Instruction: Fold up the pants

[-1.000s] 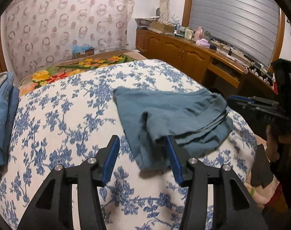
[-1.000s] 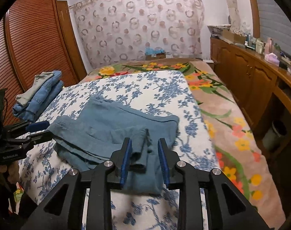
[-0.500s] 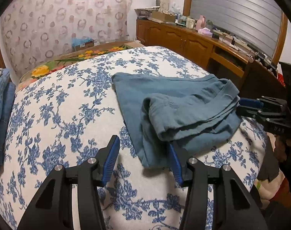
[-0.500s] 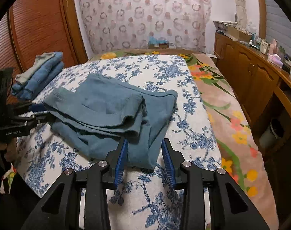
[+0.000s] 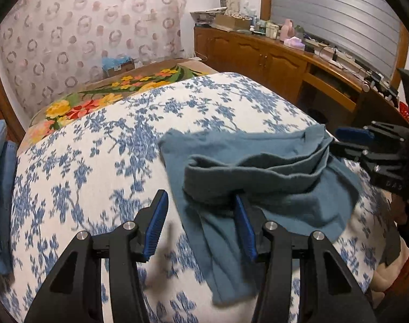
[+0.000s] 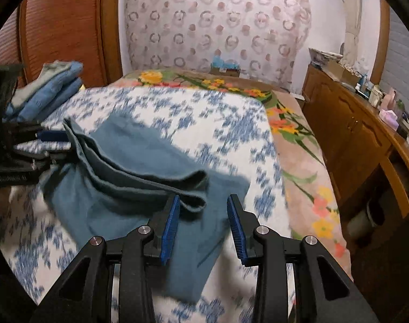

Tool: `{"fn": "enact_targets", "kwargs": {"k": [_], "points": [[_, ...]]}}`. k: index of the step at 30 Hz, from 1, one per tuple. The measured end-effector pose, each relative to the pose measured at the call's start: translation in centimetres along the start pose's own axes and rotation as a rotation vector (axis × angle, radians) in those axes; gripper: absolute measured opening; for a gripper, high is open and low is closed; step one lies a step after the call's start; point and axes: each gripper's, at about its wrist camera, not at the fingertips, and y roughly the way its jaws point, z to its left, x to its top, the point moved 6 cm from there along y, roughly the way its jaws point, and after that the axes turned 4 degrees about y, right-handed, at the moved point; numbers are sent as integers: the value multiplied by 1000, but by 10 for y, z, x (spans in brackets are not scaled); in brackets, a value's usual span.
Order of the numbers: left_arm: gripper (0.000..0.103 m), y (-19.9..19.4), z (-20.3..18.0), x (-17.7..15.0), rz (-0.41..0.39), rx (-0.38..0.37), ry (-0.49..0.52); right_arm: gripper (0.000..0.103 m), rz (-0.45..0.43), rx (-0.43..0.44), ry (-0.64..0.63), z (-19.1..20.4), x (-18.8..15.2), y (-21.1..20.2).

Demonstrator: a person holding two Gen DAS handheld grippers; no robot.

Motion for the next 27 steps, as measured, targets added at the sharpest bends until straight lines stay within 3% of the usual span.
{"fn": "enact_targets", "kwargs": {"k": [7,15,23,27], "points": [[51,15,12,6,21,23,-33,38,-36,54,117,-18,6,-10],[51,14,16,5,5,30,-61,38,9,78,70,-13,-8,-1],[51,8,19,2,-1,27,-72,38,56,98,-31,-1,8,24],[51,6,20,-2,0,23,-72,9,73,135,-15,-4,19,34]]}}
